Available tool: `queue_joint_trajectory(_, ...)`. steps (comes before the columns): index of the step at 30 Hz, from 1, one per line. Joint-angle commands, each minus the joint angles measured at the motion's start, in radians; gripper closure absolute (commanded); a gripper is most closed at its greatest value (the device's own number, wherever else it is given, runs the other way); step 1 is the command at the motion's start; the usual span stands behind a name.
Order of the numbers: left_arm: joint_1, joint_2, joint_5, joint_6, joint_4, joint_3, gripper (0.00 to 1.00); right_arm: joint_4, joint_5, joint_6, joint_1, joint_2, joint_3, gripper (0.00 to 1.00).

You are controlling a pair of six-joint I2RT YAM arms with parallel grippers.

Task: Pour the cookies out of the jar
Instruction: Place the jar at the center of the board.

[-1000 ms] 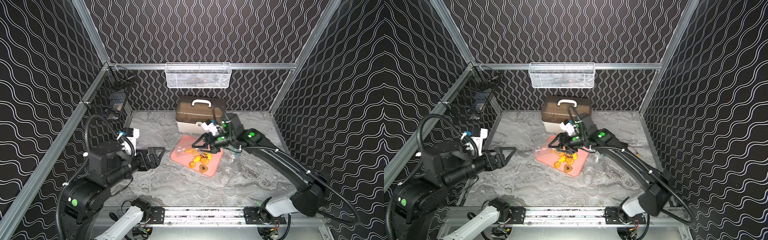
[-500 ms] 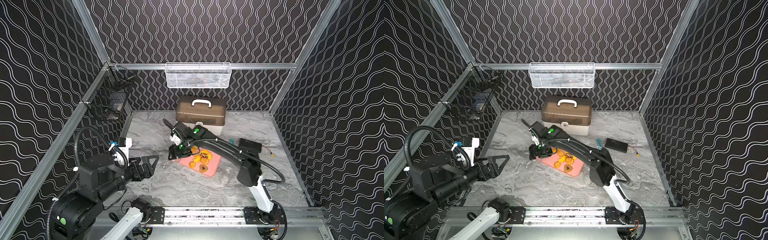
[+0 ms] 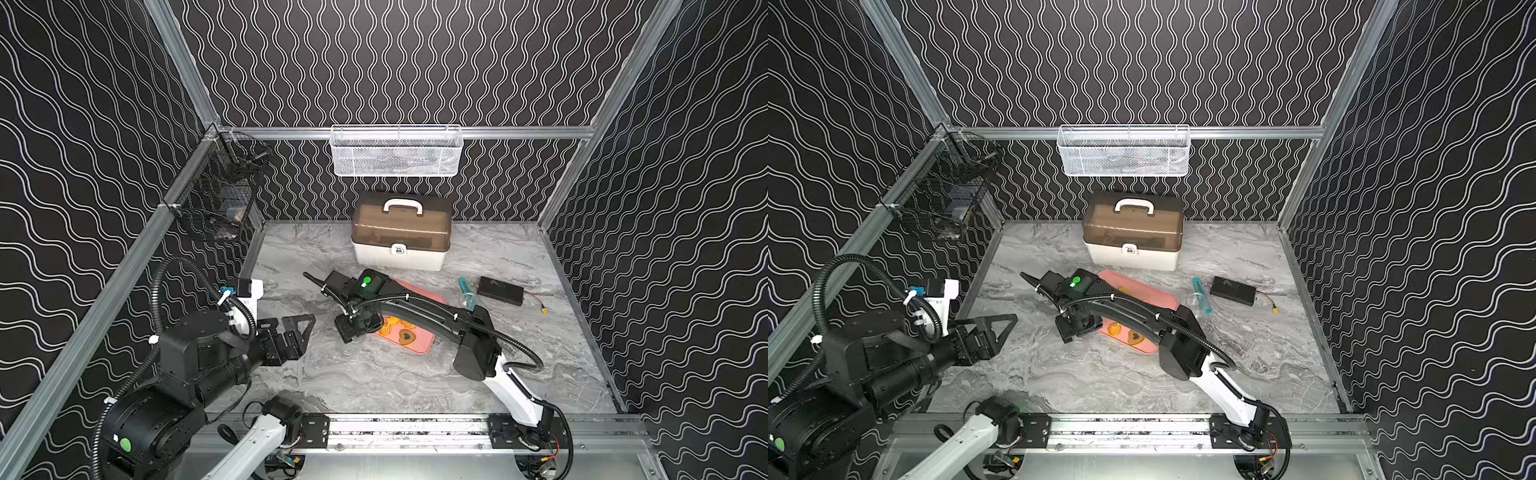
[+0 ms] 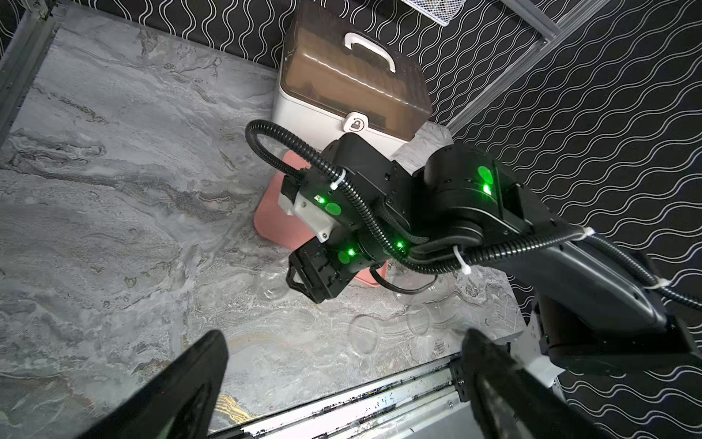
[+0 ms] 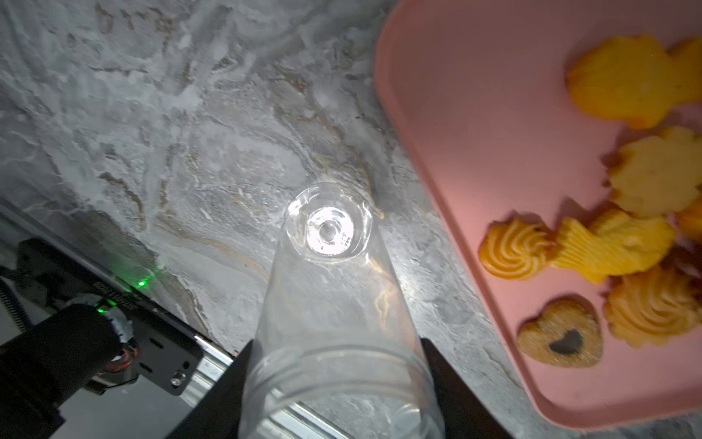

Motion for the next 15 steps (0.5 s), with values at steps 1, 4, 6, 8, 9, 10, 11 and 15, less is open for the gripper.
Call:
queue_joint_trajectory(1,0.0,0.0,-0.007,0.019,0.021,-0.003,0.01,-0.084,0.097,-0.001,0.015,-0.047,-0.03,0.37)
queue_joint_trajectory(4,-0.002,0.003,-0.004,0.019,0.029,-0.009,0.01,-0.111,0.13,0.004,0.023,-0.067,-0.047,0.37)
queue_joint_trajectory(6,-0.002,0.007,0.002,0.017,0.032,-0.014,0.01,-0.143,0.151,0.004,0.029,-0.064,-0.04,0.37)
queue_joint_trajectory(8,-0.002,0.006,0.004,0.017,0.035,-0.015,0.01,-0.163,0.142,0.003,0.033,-0.054,-0.032,0.36)
queue_joint_trajectory(9,-0.002,0.007,0.004,0.017,0.036,-0.015,0.01,-0.166,0.136,0.002,0.034,-0.053,-0.037,0.36)
queue_joint_trajectory(10,-0.003,0.007,0.004,0.019,0.034,-0.013,0.01,-0.167,0.141,0.002,0.037,-0.054,-0.042,0.36)
queue_joint_trajectory(11,-0.003,0.006,0.003,0.019,0.035,-0.014,0.01,-0.173,0.148,0.004,0.04,-0.052,-0.046,0.36)
queue_joint_trajectory(15,-0.002,0.009,0.002,0.019,0.034,-0.015,0.01,-0.183,0.157,0.005,0.044,-0.049,-0.065,0.35)
